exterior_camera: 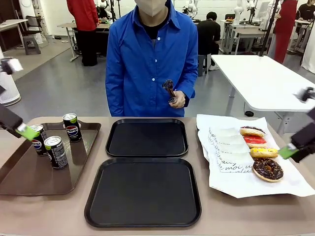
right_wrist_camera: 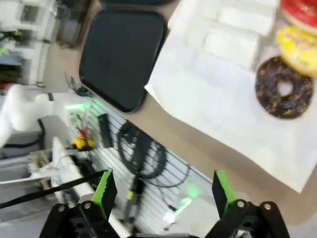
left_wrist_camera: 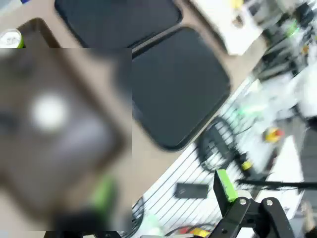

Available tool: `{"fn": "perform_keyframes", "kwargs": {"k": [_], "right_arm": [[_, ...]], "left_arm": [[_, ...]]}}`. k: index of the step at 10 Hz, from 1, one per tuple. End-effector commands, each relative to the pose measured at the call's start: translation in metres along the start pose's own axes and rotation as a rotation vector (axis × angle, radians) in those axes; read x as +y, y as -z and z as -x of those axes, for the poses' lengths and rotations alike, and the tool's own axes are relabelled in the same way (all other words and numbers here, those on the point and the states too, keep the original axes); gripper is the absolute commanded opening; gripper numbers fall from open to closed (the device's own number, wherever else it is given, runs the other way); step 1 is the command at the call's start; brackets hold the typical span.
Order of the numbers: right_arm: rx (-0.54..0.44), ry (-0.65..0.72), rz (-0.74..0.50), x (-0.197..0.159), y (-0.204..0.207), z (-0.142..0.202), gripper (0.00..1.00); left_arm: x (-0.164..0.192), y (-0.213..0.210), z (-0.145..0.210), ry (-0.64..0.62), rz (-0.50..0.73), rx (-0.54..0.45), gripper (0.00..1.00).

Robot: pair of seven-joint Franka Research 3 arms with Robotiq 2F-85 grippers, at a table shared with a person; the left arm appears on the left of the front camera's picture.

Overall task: Set up donuts and drinks on trays.
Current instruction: Pick up one Pepsi coke and place it on the Flat Tray.

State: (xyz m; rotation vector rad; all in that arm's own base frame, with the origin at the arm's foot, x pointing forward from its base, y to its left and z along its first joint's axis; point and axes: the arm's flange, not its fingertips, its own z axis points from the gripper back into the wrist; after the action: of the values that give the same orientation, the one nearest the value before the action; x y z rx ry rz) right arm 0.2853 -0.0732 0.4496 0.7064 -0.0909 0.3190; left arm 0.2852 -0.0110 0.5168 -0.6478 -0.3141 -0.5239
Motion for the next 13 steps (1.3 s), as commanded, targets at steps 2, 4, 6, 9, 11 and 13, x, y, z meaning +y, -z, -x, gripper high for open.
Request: {"fn": "perform_keyframes", "kwargs": {"k": [2,4,6,9,11,13], "right_arm": [[-0.203,0.305,-0.446,-0.089,-0.033,0.002,1.00],[-0.361,0.351,-0.566,-0.135,-0.059,0.035,1.00],[-0.468,0.405,-0.544,-0.158,-0.081,0.063,1.00],[-0.461,0.460,-0.502,-0.174,-0.094,0.079,1.00],[-0.462,0.480,-0.504,-0.178,-0.094,0.081,1.00],[-0.456,0.483,-0.497,-0.177,-0.093,0.080,1.00]], "left_arm": [[0.060,-0.010,0.012,-0.366,0.353,-0.264,1.00],[0.105,-0.012,0.038,-0.536,0.376,-0.332,1.00],[0.135,-0.023,0.060,-0.636,0.361,-0.379,1.00],[0.157,-0.044,0.093,-0.741,0.329,-0.458,1.00],[0.169,-0.053,0.112,-0.811,0.305,-0.497,1.00],[0.177,-0.061,0.124,-0.840,0.292,-0.503,1.00]]}}
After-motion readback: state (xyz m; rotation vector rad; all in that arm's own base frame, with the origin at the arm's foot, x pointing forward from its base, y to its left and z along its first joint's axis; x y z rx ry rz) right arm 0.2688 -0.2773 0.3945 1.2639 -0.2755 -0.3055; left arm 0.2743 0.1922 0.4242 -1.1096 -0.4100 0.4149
